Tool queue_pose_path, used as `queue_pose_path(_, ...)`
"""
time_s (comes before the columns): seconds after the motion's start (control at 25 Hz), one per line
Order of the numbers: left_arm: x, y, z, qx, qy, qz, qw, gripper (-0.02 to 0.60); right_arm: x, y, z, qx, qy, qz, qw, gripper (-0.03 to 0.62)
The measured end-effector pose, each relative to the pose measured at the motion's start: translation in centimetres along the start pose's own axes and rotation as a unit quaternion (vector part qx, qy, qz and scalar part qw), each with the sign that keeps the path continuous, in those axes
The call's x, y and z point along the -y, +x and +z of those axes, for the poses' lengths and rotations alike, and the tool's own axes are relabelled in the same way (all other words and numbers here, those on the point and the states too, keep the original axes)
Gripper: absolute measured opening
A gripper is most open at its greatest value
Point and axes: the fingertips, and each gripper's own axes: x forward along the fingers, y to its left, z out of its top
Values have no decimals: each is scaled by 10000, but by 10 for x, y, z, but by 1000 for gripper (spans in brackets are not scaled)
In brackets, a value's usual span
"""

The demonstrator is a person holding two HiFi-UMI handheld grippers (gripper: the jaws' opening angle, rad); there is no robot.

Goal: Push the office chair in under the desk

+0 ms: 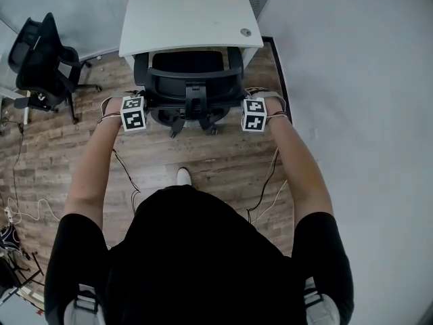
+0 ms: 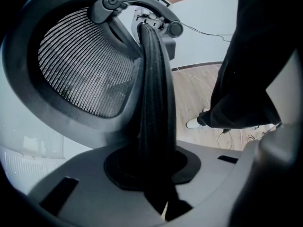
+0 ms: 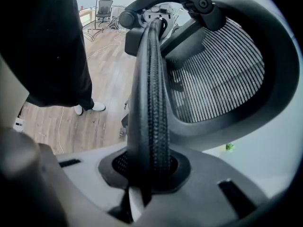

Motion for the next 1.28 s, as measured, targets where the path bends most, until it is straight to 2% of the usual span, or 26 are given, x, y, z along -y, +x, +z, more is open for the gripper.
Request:
queue_pose_path(0.12,1,-1,-1,-15,47,-21,10000,74,-2,-1,0,-30,-3,18,10000,51)
queue_pose_path(0.2,5,-1,-2,-55,95,-137,9998,105,-6,-2,2,-39,13,172,9998,57)
queue_pose_path(0.48,19,1,-4,-242,210,-483,9983,268,-25,-3,0,-119,1,658,9978,215)
queue_pose_path(0.72,25,2,-7,-439,191,-574,9972,310,-14,-21,-6,-85,164,732,9971,267)
queue_pose_path(0.84,15,-5,-10,-463,76,-429,9980,324,1,-38,-8,145,187,534,9983,267)
queue_pose_path(0.96,1,-23,-4,-155,-232,-76,9996,325,4,-62,-2,660,554,293,9958,267)
queue_pose_path(1.04,-6,-41,5,222,-594,264,9976,325,11,-89,11,1357,1118,101,9844,267)
queue_pose_path(1.12,-10,-67,17,785,-1094,713,9883,325,18,-120,29,2289,1831,-48,9561,267)
queue_pose_path(1.2,-9,-94,34,1409,-1618,1190,9694,325,24,-153,44,3174,2413,-166,9169,265)
queue_pose_path(1.28,-2,-120,58,1986,-2047,1535,9461,324,26,-186,57,3892,2827,-269,8763,265)
